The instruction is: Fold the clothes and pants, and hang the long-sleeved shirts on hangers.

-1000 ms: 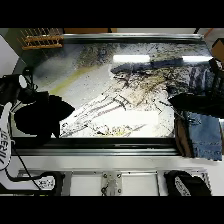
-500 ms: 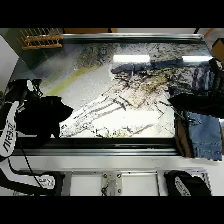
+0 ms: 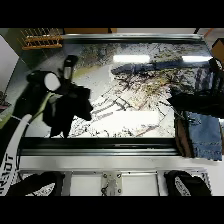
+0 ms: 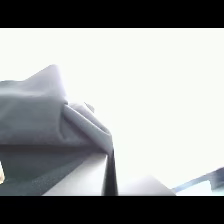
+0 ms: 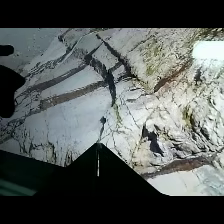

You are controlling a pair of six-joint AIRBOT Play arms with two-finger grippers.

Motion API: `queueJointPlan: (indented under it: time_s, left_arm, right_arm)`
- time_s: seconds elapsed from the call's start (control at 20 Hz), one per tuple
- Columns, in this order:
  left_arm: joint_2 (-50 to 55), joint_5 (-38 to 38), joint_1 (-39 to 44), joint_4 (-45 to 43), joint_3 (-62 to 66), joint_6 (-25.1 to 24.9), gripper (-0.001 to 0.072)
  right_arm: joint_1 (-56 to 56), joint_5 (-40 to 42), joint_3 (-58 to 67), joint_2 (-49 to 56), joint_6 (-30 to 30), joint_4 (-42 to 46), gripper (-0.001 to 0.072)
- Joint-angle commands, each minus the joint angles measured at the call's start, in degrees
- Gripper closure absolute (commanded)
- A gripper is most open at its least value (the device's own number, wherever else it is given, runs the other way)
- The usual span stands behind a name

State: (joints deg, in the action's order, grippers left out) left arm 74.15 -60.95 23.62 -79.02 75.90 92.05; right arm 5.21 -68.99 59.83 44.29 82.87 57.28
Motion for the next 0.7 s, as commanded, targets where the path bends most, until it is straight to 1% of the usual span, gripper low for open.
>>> queueJointPlan:
  time_s: [0.0, 0.1, 0.15, 0.2, 0.25, 0.35, 0.45, 0.6, 0.65]
  left_arm:
    - [0.7, 13.4, 15.9, 2.5, 0.1, 3.8, 0.0700]
    - [3.5, 18.5, 21.1, 2.4, 0.1, 4.0, 0.0697]
    - [4.5, 19.3, 22.2, 2.0, 0.7, 4.0, 0.0478]
    - [5.3, 18.5, 22.1, 0.6, 2.3, 4.0, 0.0131]
    - [5.8, 16.1, 20.9, -1.3, 4.7, 4.6, 0.0050]
    - [5.9, 10.8, 15.5, -4.3, 9.0, 5.5, 0.0050]
    - [5.9, 6.3, 7.3, -4.9, 10.4, 7.4, 0.0050]
    - [5.9, 2.5, -4.9, -4.7, 4.5, 12.0, 0.0050]
    - [5.9, 2.7, -8.2, -2.8, 0.9, 12.2, 0.0050]
  right_arm:
    - [0.0, 0.0, 0.0, 0.0, 0.0, -1.2, 0.0696]
    - [0.0, 0.0, 0.0, 0.0, 0.0, -1.2, 0.0695]
    - [0.0, 0.0, 0.0, 0.0, 0.0, -1.2, 0.0695]
    - [0.0, 0.0, 0.0, 0.0, 0.0, -1.0, 0.0695]
    - [0.0, 0.0, 0.0, 0.0, 0.0, -1.0, 0.0695]
    - [0.0, 0.0, 0.0, 0.0, 0.0, -1.0, 0.0694]
    - [0.0, 0.0, 0.0, 0.0, 0.0, -1.0, 0.0694]
    - [0.0, 0.0, 0.0, 0.3, 0.0, -0.9, 0.0694]
    - [0.0, 0.0, 0.0, 0.6, 0.0, -0.8, 0.0694]
